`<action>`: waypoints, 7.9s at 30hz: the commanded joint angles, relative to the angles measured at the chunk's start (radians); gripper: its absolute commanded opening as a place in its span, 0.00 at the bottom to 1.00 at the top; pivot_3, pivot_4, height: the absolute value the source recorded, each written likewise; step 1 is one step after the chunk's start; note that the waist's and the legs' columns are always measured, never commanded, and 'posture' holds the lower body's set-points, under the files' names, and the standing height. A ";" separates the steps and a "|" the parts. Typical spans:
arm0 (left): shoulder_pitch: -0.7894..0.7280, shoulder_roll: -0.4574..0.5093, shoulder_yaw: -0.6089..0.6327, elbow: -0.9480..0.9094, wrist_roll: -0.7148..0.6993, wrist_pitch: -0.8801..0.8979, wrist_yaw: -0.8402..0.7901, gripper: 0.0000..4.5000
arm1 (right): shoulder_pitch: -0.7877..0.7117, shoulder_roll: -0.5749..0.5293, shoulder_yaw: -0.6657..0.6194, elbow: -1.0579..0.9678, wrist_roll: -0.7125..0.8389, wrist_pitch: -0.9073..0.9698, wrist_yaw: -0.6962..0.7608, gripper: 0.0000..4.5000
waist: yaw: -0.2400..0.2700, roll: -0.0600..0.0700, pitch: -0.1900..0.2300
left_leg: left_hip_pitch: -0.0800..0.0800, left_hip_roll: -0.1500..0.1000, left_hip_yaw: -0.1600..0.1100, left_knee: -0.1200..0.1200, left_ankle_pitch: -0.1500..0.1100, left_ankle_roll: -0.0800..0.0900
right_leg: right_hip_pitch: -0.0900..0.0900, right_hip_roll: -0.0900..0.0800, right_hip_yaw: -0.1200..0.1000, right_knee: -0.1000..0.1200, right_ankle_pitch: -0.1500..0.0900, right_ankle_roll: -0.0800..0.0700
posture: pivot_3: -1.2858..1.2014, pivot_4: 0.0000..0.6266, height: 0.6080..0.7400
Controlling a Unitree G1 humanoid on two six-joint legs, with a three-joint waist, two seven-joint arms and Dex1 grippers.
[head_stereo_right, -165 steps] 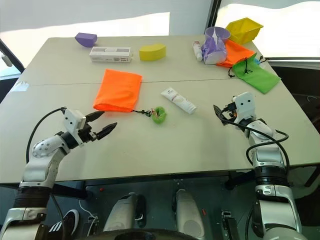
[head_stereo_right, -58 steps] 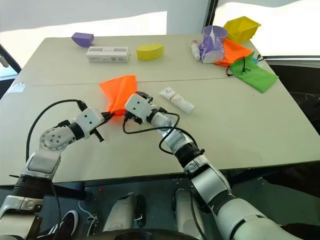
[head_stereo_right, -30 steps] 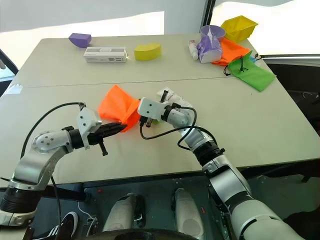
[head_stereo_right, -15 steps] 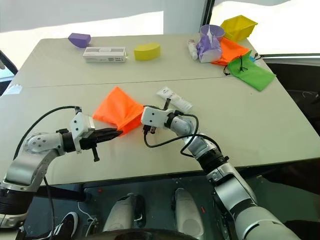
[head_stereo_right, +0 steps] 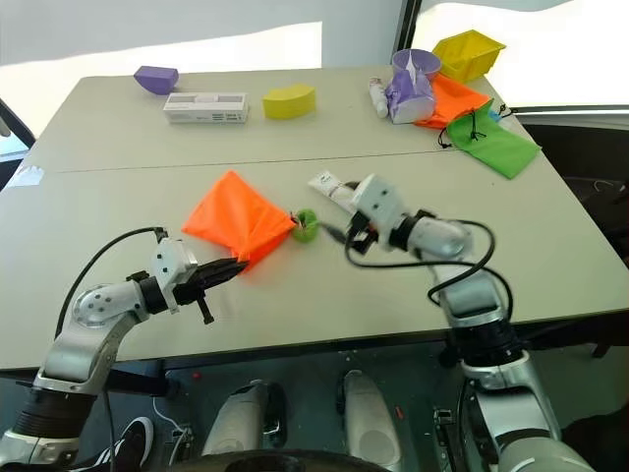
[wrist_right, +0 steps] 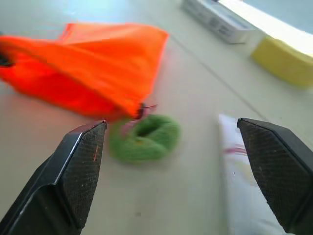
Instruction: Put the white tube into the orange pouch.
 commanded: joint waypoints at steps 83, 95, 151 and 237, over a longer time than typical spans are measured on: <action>0.002 -0.009 0.018 -0.120 -0.021 0.045 0.061 0.00 | 0.135 0.064 0.234 -0.160 0.102 0.136 0.026 0.40 | 0.023 -0.001 0.000 | 0.007 -0.002 0.004 -0.011 0.001 0.003 | 0.001 0.002 -0.004 -0.009 0.001 -0.001 | 0.52 0.24 1.00; 0.021 0.037 0.040 -0.104 -0.017 -0.016 0.015 0.00 | 0.005 0.163 0.369 -0.017 -0.103 0.038 -0.069 0.40 | 0.025 -0.001 0.000 | 0.010 0.001 0.003 -0.011 0.001 0.003 | 0.001 0.004 -0.004 -0.006 0.002 -0.003 | 0.52 0.24 1.00; 0.172 0.202 0.216 -0.137 -0.162 0.059 -0.138 0.00 | -0.088 0.096 0.210 0.078 -0.054 -0.005 0.067 0.98 | -0.013 -0.001 0.000 | 0.007 0.003 0.005 -0.012 0.001 0.002 | -0.003 0.003 -0.004 -0.008 0.003 -0.004 | 0.52 0.24 1.00; -0.436 -0.123 -0.108 0.355 0.086 -0.091 -0.032 0.84 | -0.001 0.077 0.055 -0.114 0.124 0.140 -0.047 0.00 | 0.025 -0.002 0.000 | 0.007 0.000 0.008 -0.010 0.002 0.002 | 0.000 0.005 -0.006 -0.006 0.004 -0.004 | 0.52 0.24 1.00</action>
